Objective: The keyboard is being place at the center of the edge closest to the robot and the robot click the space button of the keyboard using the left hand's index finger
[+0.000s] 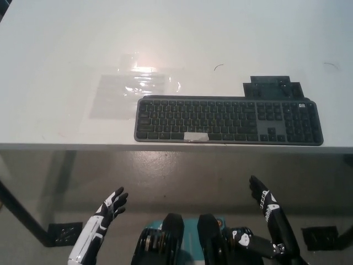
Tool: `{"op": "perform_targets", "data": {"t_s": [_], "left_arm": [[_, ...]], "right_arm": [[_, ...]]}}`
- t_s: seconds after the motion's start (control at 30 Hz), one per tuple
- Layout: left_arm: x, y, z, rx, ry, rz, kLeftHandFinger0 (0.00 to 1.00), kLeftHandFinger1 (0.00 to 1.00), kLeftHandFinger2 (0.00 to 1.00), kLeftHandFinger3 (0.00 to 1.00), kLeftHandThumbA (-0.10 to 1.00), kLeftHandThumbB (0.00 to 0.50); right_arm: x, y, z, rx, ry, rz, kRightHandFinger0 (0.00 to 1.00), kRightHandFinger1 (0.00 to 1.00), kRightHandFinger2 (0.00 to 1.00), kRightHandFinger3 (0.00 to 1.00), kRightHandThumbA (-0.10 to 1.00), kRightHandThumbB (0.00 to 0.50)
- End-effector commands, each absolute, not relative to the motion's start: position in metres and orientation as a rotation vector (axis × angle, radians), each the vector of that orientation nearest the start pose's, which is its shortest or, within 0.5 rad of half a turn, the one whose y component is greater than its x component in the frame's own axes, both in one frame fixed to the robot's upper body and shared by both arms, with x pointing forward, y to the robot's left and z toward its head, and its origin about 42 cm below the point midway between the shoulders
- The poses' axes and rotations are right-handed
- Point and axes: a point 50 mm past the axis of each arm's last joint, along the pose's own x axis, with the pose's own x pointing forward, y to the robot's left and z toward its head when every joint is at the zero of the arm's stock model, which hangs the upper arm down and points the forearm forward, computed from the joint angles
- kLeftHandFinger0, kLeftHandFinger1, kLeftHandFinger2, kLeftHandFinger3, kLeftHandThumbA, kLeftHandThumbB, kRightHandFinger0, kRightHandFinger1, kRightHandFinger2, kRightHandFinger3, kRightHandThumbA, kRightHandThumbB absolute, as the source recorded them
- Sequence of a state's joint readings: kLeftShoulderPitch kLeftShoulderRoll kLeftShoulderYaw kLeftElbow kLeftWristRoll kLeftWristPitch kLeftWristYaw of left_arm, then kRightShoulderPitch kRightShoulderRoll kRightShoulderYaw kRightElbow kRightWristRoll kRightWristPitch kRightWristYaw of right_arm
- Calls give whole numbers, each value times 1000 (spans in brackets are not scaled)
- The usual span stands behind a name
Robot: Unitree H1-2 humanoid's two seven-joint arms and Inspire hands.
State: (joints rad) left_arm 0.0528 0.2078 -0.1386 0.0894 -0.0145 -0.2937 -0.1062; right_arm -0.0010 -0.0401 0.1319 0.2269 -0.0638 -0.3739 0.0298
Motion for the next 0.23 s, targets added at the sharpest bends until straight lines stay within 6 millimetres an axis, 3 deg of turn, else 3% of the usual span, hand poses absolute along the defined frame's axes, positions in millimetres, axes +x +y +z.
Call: {"op": "perform_targets", "data": {"t_s": [0.0, 0.1, 0.2], "left_arm": [[262, 242, 79, 197, -137, -268, 1000, 1000, 1000, 1000, 1000, 289], [262, 242, 79, 206, -137, -268, 1000, 1000, 1000, 1000, 1000, 273], [261, 241, 78, 217, -130, -272, 1000, 1000, 1000, 1000, 1000, 311]], "right_arm": [[282, -182, 71, -84, -222, 193, 1000, 1000, 1000, 1000, 1000, 376], [282, -182, 71, -94, -225, 195, 1000, 1000, 1000, 1000, 1000, 365], [282, -182, 71, -100, -225, 197, 1000, 1000, 1000, 1000, 1000, 364]]}}
